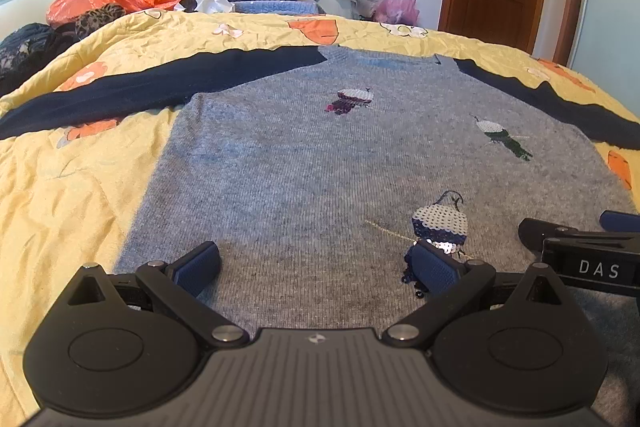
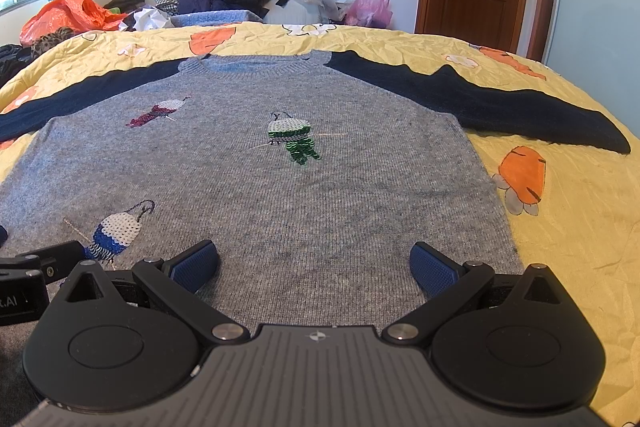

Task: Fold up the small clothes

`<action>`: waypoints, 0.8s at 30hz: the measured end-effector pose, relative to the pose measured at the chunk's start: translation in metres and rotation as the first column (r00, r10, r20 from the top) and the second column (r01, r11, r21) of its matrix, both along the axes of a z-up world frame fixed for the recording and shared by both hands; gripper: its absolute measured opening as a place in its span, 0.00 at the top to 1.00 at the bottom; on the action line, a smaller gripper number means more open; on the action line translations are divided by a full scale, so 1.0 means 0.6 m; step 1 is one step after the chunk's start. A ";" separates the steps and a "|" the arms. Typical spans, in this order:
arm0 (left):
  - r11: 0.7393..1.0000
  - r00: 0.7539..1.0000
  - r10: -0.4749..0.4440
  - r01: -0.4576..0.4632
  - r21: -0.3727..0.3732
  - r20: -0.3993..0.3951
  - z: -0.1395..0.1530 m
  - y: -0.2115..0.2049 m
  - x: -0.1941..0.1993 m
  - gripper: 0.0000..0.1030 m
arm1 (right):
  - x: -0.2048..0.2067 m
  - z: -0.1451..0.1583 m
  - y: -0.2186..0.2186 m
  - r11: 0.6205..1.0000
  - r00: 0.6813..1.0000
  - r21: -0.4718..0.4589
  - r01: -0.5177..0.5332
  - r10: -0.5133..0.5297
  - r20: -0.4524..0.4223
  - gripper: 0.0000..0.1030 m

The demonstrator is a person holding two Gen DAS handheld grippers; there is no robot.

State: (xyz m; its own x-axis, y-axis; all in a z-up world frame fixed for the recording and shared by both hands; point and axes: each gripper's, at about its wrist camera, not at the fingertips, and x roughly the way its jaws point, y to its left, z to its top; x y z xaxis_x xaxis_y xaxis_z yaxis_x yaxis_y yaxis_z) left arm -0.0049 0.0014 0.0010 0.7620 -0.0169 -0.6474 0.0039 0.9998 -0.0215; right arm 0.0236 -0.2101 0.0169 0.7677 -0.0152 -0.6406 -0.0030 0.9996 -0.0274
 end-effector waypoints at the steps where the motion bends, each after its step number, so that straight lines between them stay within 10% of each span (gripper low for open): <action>1: 1.000 1.000 0.001 -0.001 0.002 -0.001 0.000 -0.001 0.001 0.00 | 0.000 0.000 0.000 1.000 1.000 0.000 0.000 0.000 0.000 0.00; 20: 1.000 1.000 0.004 -0.004 0.009 -0.001 0.000 -0.002 -0.002 0.00 | 0.002 0.002 0.001 1.000 1.000 0.003 -0.020 0.020 -0.004 0.00; 24: 1.000 1.000 0.004 -0.004 0.011 -0.001 0.000 -0.003 -0.001 0.00 | 0.033 0.045 -0.072 0.948 0.951 0.138 -0.287 0.299 -0.078 0.03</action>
State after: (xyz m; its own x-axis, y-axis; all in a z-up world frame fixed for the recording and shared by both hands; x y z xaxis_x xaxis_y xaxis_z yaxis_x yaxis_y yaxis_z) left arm -0.0056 -0.0002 0.0008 0.7614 -0.0064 -0.6483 -0.0005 0.9999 -0.0104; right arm 0.0434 -0.2533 0.0438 0.6608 0.2845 -0.6945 -0.2924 0.9499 0.1108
